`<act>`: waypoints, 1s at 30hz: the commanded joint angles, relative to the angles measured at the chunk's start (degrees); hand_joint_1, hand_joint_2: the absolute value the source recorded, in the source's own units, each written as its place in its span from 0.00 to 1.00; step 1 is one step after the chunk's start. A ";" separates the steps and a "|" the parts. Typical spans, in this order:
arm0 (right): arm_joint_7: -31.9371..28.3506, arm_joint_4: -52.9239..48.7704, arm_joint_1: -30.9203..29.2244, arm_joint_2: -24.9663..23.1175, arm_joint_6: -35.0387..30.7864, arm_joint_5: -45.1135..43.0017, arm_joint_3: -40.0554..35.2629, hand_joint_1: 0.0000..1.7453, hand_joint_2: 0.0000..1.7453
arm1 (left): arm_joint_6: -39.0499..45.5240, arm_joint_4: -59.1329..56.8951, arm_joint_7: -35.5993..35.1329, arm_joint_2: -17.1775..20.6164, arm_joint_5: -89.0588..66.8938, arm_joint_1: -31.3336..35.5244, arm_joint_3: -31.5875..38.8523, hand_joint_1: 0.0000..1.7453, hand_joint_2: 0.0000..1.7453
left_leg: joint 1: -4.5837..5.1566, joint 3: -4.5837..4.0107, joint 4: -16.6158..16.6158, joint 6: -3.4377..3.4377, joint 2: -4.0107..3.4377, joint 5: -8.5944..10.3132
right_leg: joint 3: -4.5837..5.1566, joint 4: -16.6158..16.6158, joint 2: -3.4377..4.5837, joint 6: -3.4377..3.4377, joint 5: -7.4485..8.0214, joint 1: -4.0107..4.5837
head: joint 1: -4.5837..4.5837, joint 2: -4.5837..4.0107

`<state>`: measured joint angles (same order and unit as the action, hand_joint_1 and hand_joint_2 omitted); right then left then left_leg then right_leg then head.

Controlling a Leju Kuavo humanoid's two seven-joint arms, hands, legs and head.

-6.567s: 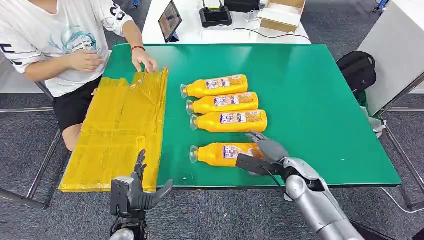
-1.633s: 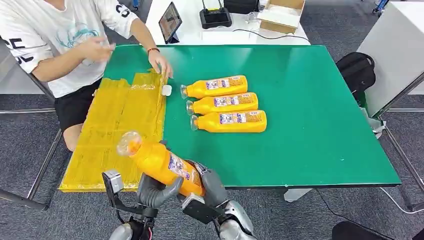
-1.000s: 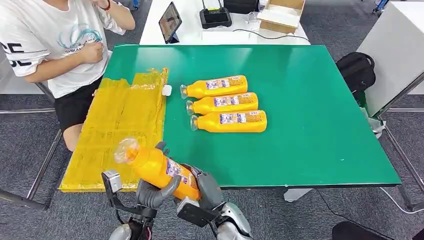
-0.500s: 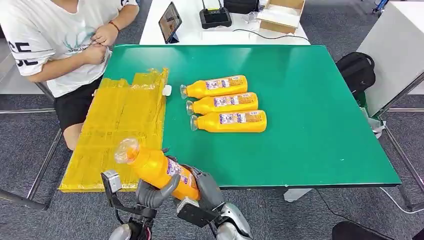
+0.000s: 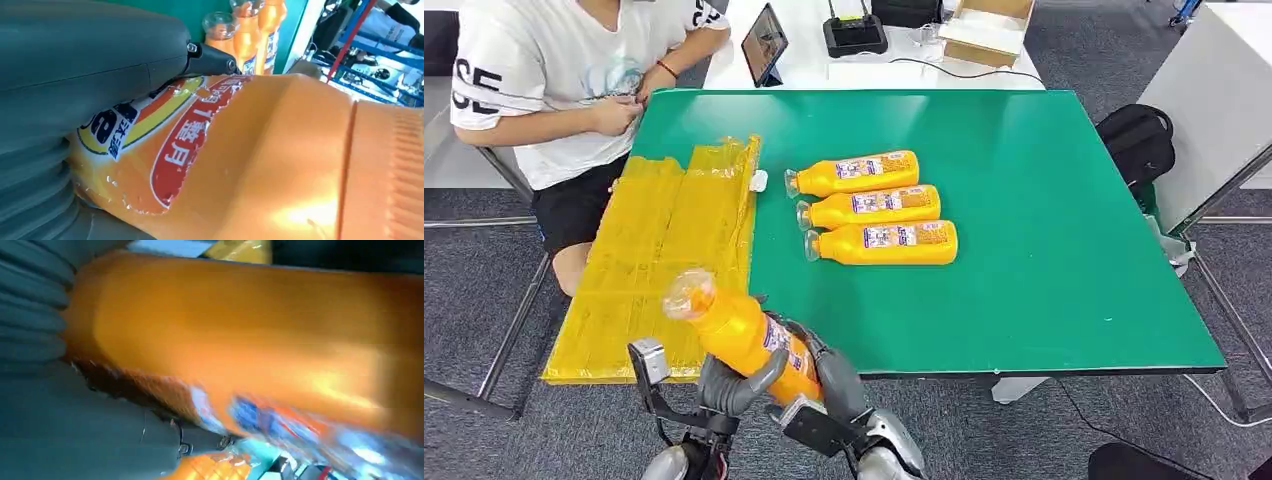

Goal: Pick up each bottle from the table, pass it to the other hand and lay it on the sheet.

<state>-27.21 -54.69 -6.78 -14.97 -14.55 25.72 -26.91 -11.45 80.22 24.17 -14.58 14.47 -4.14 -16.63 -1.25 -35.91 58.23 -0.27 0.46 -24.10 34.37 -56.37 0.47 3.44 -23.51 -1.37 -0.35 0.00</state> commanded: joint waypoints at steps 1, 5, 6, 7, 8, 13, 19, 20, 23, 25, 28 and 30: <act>-1.98 -15.56 2.11 2.18 3.59 -6.04 -0.27 0.00 0.00 | 1.78 -1.38 1.83 0.53 -2.92 3.53 0.74 1.00 1.00 | 0.01 0.07 0.01 0.06 0.10 -0.03 | -0.11 -0.02 -0.16 -0.12 -0.08 0.02 | -0.02 0.00; -1.11 -21.86 2.26 3.04 4.54 -7.96 -0.59 0.00 0.00 | 3.86 -0.36 2.60 0.50 -4.51 5.53 1.89 1.00 1.00 | 0.00 0.12 0.05 0.09 0.06 -0.07 | -0.15 -0.05 -0.15 -0.17 -0.10 0.04 | -0.02 0.00; -1.01 -22.11 2.15 3.05 4.59 -8.11 -0.55 0.00 0.00 | 3.85 -0.24 2.60 0.62 -4.50 5.85 2.01 1.00 1.00 | -0.01 0.11 0.02 0.08 0.06 -0.05 | -0.15 -0.01 -0.13 -0.15 -0.07 0.05 | -0.04 0.00; -1.01 -22.11 2.15 3.05 4.59 -8.11 -0.55 0.00 0.00 | 3.85 -0.24 2.60 0.62 -4.50 5.85 2.01 1.00 1.00 | 0.01 0.06 0.01 0.07 0.08 -0.01 | -0.10 -0.02 -0.15 -0.12 -0.05 0.02 | -0.02 0.00; -1.01 -22.11 2.15 3.05 4.59 -8.11 -0.55 0.00 0.00 | 3.85 -0.24 2.60 0.62 -4.50 5.85 2.01 1.00 1.00 | -0.01 0.15 0.02 0.09 0.09 -0.05 | -0.21 0.00 -0.18 -0.16 -0.08 0.06 | -0.04 0.00; -1.58 -21.92 2.28 3.05 3.95 -9.08 -0.19 0.00 0.00 | 5.91 -0.21 2.92 0.36 -4.56 6.66 3.27 1.00 1.00 | -0.02 0.16 -0.03 0.07 0.05 -0.03 | -0.21 0.04 -0.11 -0.13 -0.05 0.05 | -0.02 0.00; -1.96 -22.59 3.01 2.66 2.09 -11.06 1.74 0.00 0.00 | 10.27 -0.74 2.99 0.43 -4.43 8.28 6.81 1.00 1.00 | -0.03 0.28 -0.04 0.09 0.01 -0.07 | -0.32 0.06 -0.10 -0.20 -0.07 0.08 | 0.00 0.00; -2.28 -23.08 3.09 2.67 1.52 -11.21 1.84 0.00 0.00 | 12.79 -1.05 4.13 0.66 -6.50 8.75 7.30 1.00 1.00 | 0.00 0.21 -0.05 0.07 0.03 -0.03 | -0.24 0.05 -0.10 -0.15 -0.05 0.04 | -0.02 0.00; -4.53 -25.79 3.14 2.25 -1.18 -11.33 1.69 0.00 0.00 | 23.86 -2.94 8.40 2.03 -17.25 11.82 8.59 1.00 1.00 | 0.00 0.21 -0.04 0.08 0.04 -0.03 | -0.24 0.03 -0.11 -0.16 -0.05 0.05 | -0.02 0.00; -4.18 -26.67 3.30 2.43 -1.46 -11.26 1.47 0.00 0.00 | 23.84 -3.62 8.46 2.09 -17.22 12.48 9.14 1.00 1.00 | -0.01 0.17 -0.03 0.07 0.06 -0.01 | -0.20 0.02 -0.13 -0.15 -0.04 0.05 | 0.00 0.00; -7.18 -28.52 2.40 2.19 -4.31 -11.54 0.24 0.00 0.00 | 33.84 -7.21 10.28 4.04 -30.05 16.42 9.76 1.00 1.00 | 0.00 0.18 -0.05 0.06 0.05 0.01 | -0.20 0.02 -0.12 -0.15 -0.04 0.03 | -0.02 0.00; -9.03 -30.86 2.21 2.07 -6.59 -11.88 -0.78 0.00 0.00 | 37.27 -11.35 10.44 4.90 -34.88 20.18 11.92 1.00 1.00 | -0.01 0.20 -0.04 0.05 0.08 0.01 | -0.24 0.00 -0.15 -0.17 -0.05 0.05 | -0.02 0.00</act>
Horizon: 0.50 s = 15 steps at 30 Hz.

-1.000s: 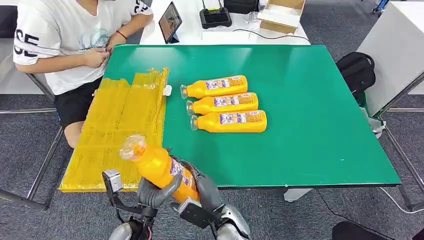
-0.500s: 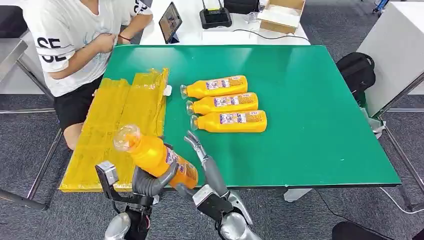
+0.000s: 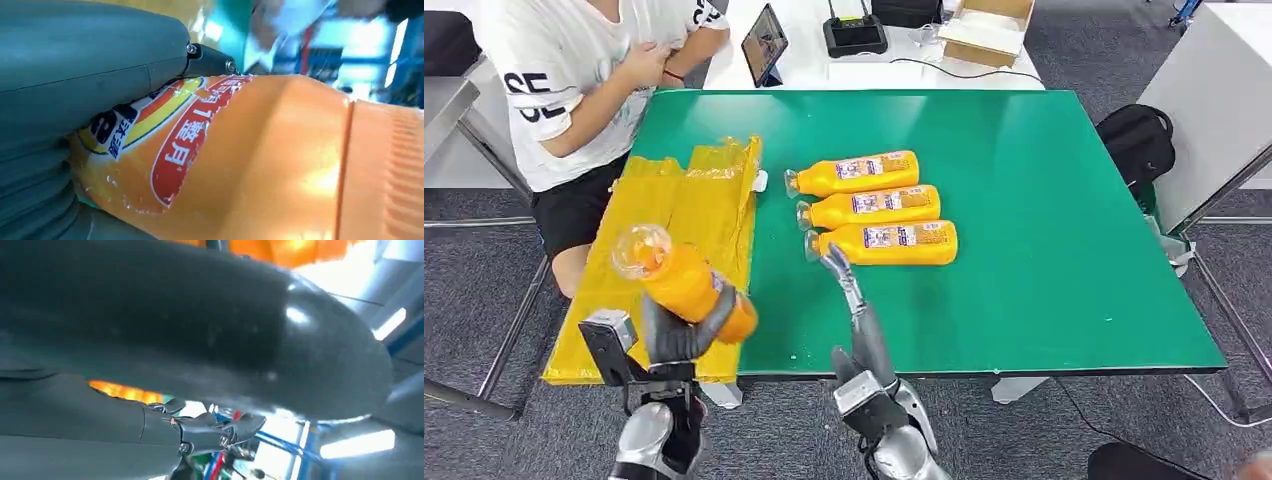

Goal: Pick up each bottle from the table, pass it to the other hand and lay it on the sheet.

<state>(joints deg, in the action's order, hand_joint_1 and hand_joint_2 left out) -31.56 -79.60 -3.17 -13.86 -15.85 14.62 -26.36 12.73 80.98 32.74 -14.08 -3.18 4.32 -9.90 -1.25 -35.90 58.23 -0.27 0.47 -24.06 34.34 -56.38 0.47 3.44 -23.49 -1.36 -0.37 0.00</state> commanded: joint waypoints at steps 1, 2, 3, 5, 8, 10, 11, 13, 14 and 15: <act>-4.89 -6.50 -1.37 0.82 -5.78 -0.77 -1.43 0.00 0.00 | 13.30 -12.70 1.94 4.73 -17.83 12.43 5.48 1.00 1.00 | 0.01 0.17 -0.05 0.06 0.01 -0.02 | -0.17 0.02 -0.08 -0.15 -0.04 0.02 | 0.02 0.00; -4.79 -7.05 -1.28 0.98 -5.96 -0.76 -1.66 0.00 0.00 | 13.09 -13.63 2.00 4.82 -17.72 13.01 5.98 1.00 1.00 | 0.01 0.11 -0.03 0.05 0.05 0.00 | -0.13 -0.01 -0.12 -0.14 -0.03 0.02 | -0.02 0.00; -4.79 -7.05 -1.28 0.98 -5.96 -0.76 -1.66 0.00 0.00 | 13.09 -13.63 2.00 4.82 -17.72 13.01 5.98 1.00 1.00 | 0.00 0.20 -0.04 0.06 0.02 -0.02 | -0.20 0.00 -0.11 -0.19 -0.05 0.04 | 0.02 0.00; -4.97 -7.33 -1.09 1.05 -6.30 -0.80 -1.68 0.00 0.00 | 13.68 -14.06 2.16 4.80 -18.43 13.13 5.93 1.00 1.00 | 0.00 0.16 -0.04 0.06 -0.03 0.00 | -0.16 0.01 -0.03 -0.14 -0.02 0.03 | 0.00 0.00; -7.99 -9.92 -1.18 1.04 -10.37 -0.91 -2.83 0.00 0.00 | 21.61 -21.91 0.13 7.23 -29.41 18.33 7.33 1.00 1.00 | 0.01 0.12 -0.04 0.05 0.03 0.02 | -0.12 -0.02 -0.08 -0.11 -0.02 0.02 | 0.00 0.00; -7.98 -11.30 -1.51 1.73 -11.73 -0.72 -4.39 0.00 0.00 | 27.27 -28.97 -2.06 9.52 -41.37 22.30 7.85 1.00 1.00 | 0.00 0.16 -0.05 0.06 0.08 0.03 | -0.17 -0.01 -0.14 -0.15 -0.03 0.04 | -0.02 0.00; -7.96 -11.52 -1.59 1.91 -12.08 -0.69 -4.76 0.00 0.00 | 27.27 -30.12 -4.45 9.88 -51.88 23.10 9.66 1.00 1.00 | 0.01 0.15 -0.05 0.07 0.05 0.04 | -0.16 -0.02 -0.11 -0.13 -0.02 0.02 | -0.02 0.00; -7.78 -11.42 -1.94 1.98 -11.75 -1.83 -5.07 0.00 0.00 | 27.27 -34.11 -7.31 11.74 -63.35 24.96 10.66 1.00 1.00 | -0.01 0.22 -0.05 0.07 -0.11 0.01 | -0.19 -0.01 0.04 -0.16 0.00 0.04 | 0.00 0.00; -7.92 -11.31 -2.13 2.00 -11.48 -2.32 -5.17 0.00 0.00 | 27.27 -35.87 -7.42 12.30 -65.53 25.63 11.31 1.00 1.00 | -0.01 0.16 -0.05 0.06 -0.08 0.03 | -0.14 -0.01 0.03 -0.12 0.02 0.03 | -0.02 0.00; -8.19 -11.19 -2.36 2.05 -10.87 -3.09 -5.30 0.00 0.00 | 27.27 -38.31 -9.73 14.02 -72.10 26.47 9.46 1.00 1.00 | 0.00 0.26 -0.07 0.08 -0.11 0.01 | -0.21 -0.01 0.04 -0.17 0.00 0.04 | 0.00 0.00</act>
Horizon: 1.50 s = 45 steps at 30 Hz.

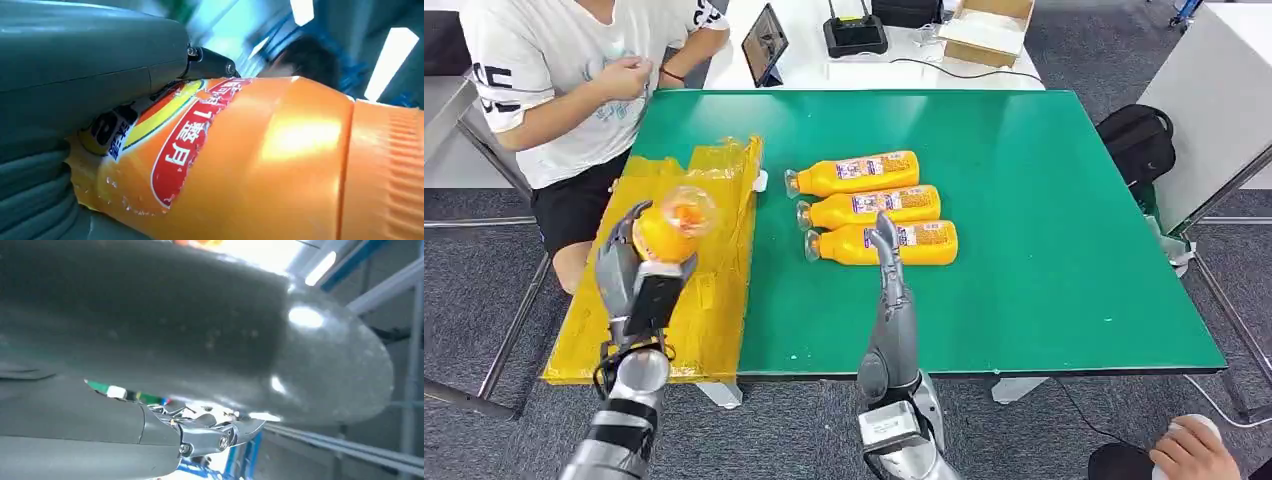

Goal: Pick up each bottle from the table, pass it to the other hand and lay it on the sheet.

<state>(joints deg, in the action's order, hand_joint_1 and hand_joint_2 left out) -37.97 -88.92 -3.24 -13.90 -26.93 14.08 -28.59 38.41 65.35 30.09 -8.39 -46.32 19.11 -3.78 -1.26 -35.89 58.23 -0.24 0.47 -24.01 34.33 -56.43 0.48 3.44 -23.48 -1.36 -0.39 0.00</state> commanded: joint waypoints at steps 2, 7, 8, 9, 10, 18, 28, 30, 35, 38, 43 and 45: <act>-2.03 -1.17 -3.01 2.20 1.42 -3.61 -3.22 0.00 0.00 | 1.59 -30.43 -6.24 12.17 -33.91 14.63 -0.71 1.00 1.00 | 0.00 0.27 -0.08 0.05 -0.09 -0.03 | -0.24 0.05 0.00 -0.18 -0.03 0.04 | 0.02 0.00; -2.03 -0.36 -2.94 2.27 2.48 -4.06 -2.81 0.00 0.00 | -5.25 -39.11 -5.81 16.70 -36.98 18.93 -4.92 1.00 1.00 | -0.02 0.15 -0.04 -0.02 -0.08 0.02 | -0.12 0.00 0.01 -0.11 -0.02 0.03 | 0.00 0.00; -2.03 -0.29 -2.87 2.31 2.58 -4.14 -2.72 0.00 0.00 | -6.27 -39.74 -5.83 16.86 -37.40 19.32 -5.45 1.00 1.00 | -0.06 0.29 -0.04 0.00 -0.18 -0.03 | -0.23 0.01 0.06 -0.21 -0.04 0.09 | 0.00 0.00; -2.03 -0.23 -2.77 2.21 2.80 -4.41 -2.54 0.00 0.00 | -8.31 -40.70 -6.14 16.80 -37.16 19.85 -5.46 1.00 1.00 | -0.05 0.18 -0.03 -0.01 -0.15 0.00 | -0.14 0.01 0.04 -0.15 -0.03 0.07 | 0.00 0.00; -1.98 -0.06 -2.71 2.13 2.98 -4.53 -2.49 0.00 0.00 | -9.82 -41.26 -5.91 16.72 -36.49 20.04 -5.21 1.00 1.00 | -0.04 0.13 -0.01 -0.02 -0.18 0.01 | -0.07 -0.01 0.05 -0.12 -0.02 0.05 | 0.00 0.00; -0.80 2.12 -2.79 1.64 4.27 -4.36 -2.79 0.00 0.00 | -15.32 -42.67 -5.18 16.02 -32.66 19.02 -3.86 1.00 1.00 | -0.04 0.16 -0.02 0.00 -0.16 0.00 | -0.12 0.01 0.04 -0.13 -0.04 0.05 | -0.02 0.00; 0.54 3.41 -2.51 1.49 5.28 -3.83 -2.57 0.00 0.00 | -22.25 -43.99 -5.10 15.50 -29.59 19.42 -2.94 1.00 1.00 | -0.03 0.15 -0.05 -0.02 -0.11 0.02 | -0.13 0.03 0.06 -0.11 0.00 0.04 | 0.02 0.00; 1.03 3.98 -2.51 1.35 5.80 -3.90 -2.37 0.00 0.00 | -22.48 -43.60 -5.72 15.26 -29.36 19.05 -3.20 0.00 1.00 | -0.04 0.24 -0.06 0.00 -0.12 0.00 | -0.22 0.05 0.05 -0.14 -0.02 0.06 | 0.02 0.00; 1.41 4.52 -2.52 1.29 6.19 -3.94 -2.32 0.00 0.00 | -22.17 -43.61 -6.87 15.16 -29.78 19.02 -3.76 0.00 1.00 | -0.03 0.31 -0.08 0.02 -0.12 -0.01 | -0.31 0.07 0.05 -0.16 -0.03 0.05 | 0.00 0.00; 2.07 4.91 -2.49 1.16 6.68 -3.98 -2.06 0.00 0.00 | -23.78 -43.85 -6.81 14.74 -28.10 19.21 -2.78 0.00 0.00 | -0.01 0.21 -0.07 -0.02 -0.09 0.03 | -0.21 0.04 0.04 -0.11 -0.01 0.02 | 0.00 0.00; 2.44 5.59 -2.48 0.88 7.10 -3.70 -1.41 0.00 0.00 | -30.40 -43.80 -4.55 14.07 -22.61 19.20 -0.44 0.00 0.00 | -0.01 0.30 -0.08 0.01 -0.07 0.01 | -0.29 0.05 0.01 -0.15 -0.03 0.04 | 0.02 0.00; 2.54 5.92 -2.48 0.70 7.20 -3.71 -1.06 0.00 0.00 | -32.56 -43.57 -3.55 14.02 -20.56 18.82 -0.13 0.00 0.00 | -0.02 0.35 -0.10 0.02 -0.07 0.00 | -0.35 0.08 0.01 -0.16 -0.03 0.04 | 0.02 0.00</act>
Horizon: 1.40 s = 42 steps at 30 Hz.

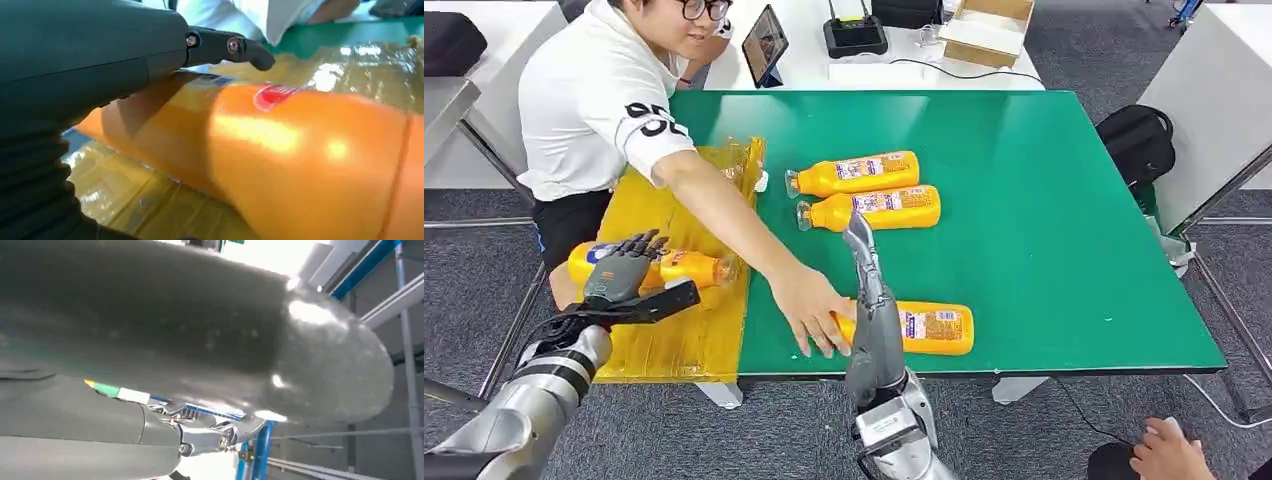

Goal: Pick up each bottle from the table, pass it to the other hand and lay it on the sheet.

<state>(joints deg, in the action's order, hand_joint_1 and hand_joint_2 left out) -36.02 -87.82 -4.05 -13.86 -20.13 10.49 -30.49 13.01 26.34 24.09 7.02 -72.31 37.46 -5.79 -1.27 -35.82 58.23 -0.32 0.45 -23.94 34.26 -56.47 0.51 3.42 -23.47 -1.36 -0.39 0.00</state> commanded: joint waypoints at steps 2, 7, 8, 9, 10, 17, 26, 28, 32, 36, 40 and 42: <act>0.60 4.82 -1.68 0.66 0.40 -0.13 0.84 0.00 0.00 | -7.16 -4.56 2.46 -1.38 5.42 0.47 1.89 0.00 0.00 | 0.02 0.21 -0.07 0.06 -0.02 -0.03 | -0.22 0.07 -0.02 -0.08 -0.01 0.00 | 0.02 0.00; 0.76 5.06 -1.76 0.60 0.55 -0.17 0.95 0.00 0.00 | -8.08 -4.28 3.11 -1.54 7.14 0.20 2.51 0.00 0.00 | 0.03 0.41 -0.10 0.08 -0.02 -0.02 | -0.41 0.11 -0.07 -0.12 -0.01 0.01 | 0.02 0.00; 0.83 5.34 -1.84 0.54 0.60 -0.20 1.04 0.00 0.00 | -8.80 -4.20 3.49 -1.62 8.21 0.03 2.94 0.00 0.00 | 0.01 0.40 -0.08 0.07 0.00 -0.02 | -0.42 0.09 -0.08 -0.11 -0.01 0.02 | 0.02 0.00; 0.89 5.56 -1.91 0.52 0.64 -0.22 1.10 0.00 0.00 | -9.74 -4.16 4.01 -1.69 9.50 -0.02 3.57 0.00 0.00 | 0.00 0.47 -0.11 0.09 -0.03 -0.02 | -0.49 0.13 -0.07 -0.16 0.00 0.04 | 0.02 0.00; 0.92 5.77 -1.97 0.50 0.66 -0.24 1.19 0.00 0.00 | -11.06 -4.04 4.65 -1.74 10.98 -0.11 4.32 0.00 0.00 | 0.02 0.42 -0.10 0.08 -0.02 0.00 | -0.43 0.11 -0.07 -0.13 0.00 0.01 | 0.02 0.00; 1.19 6.57 -2.15 0.35 0.76 -0.53 1.67 0.00 1.00 | -16.26 -2.53 7.29 -1.89 16.50 -0.31 6.80 0.00 0.00 | 0.00 0.52 -0.12 0.10 -0.06 0.01 | -0.55 0.15 -0.05 -0.18 -0.01 0.05 | 0.02 0.00; 2.06 8.14 -1.94 -0.21 1.68 0.31 2.07 0.00 1.00 | -18.68 17.51 12.87 -8.67 42.91 -6.11 15.95 0.00 0.00 | 0.01 0.47 -0.11 0.11 0.03 0.02 | -0.53 0.14 -0.14 -0.15 -0.02 0.04 | 0.02 0.00; 3.66 8.62 -2.03 0.46 1.33 3.19 1.25 0.00 1.00 | -13.20 23.96 11.41 -12.48 48.56 -7.82 18.00 0.00 1.00 | -0.01 0.44 -0.07 0.14 0.13 0.01 | -0.54 0.14 -0.27 -0.16 -0.05 0.06 | 0.00 0.00; 6.08 10.08 -4.77 3.17 0.26 9.92 0.61 0.00 1.00 | -6.48 29.36 11.27 -14.88 52.90 -8.97 17.48 0.00 1.00 | 0.00 0.19 -0.02 0.09 0.18 0.06 | -0.27 0.09 -0.27 -0.06 -0.01 0.03 | -0.02 0.00; 10.50 9.53 -7.27 5.62 -0.76 16.14 2.14 0.00 1.00 | -3.21 34.05 13.69 -16.90 60.59 -10.87 19.52 0.00 1.00 | -0.01 0.14 -0.02 0.08 0.03 0.03 | -0.19 0.09 -0.11 -0.07 0.02 0.04 | -0.02 0.00; 18.08 9.79 -13.22 11.32 3.03 22.76 5.11 0.00 1.00 | -9.32 38.65 10.36 -18.08 69.67 -15.35 17.61 0.00 1.00 | 0.00 0.14 -0.01 0.12 0.01 0.03 | -0.22 0.12 -0.11 -0.06 0.04 0.04 | 0.00 0.00; 20.81 9.29 -15.97 13.98 4.91 24.44 7.89 0.00 1.00 | -7.95 39.63 12.54 -18.00 67.43 -18.72 15.02 0.00 1.00 | 0.04 0.19 -0.04 0.14 -0.05 0.03 | -0.23 0.15 -0.05 -0.04 0.06 0.00 | 0.00 0.00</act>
<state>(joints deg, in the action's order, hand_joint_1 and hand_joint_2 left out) -25.74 -81.94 -7.28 -12.13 -20.24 26.57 -29.27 8.04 54.84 36.85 -6.17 -11.90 27.43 10.03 -1.26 -35.78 58.22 -0.32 0.49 -23.89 34.21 -56.44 0.43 3.43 -23.45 -1.36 -0.39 0.00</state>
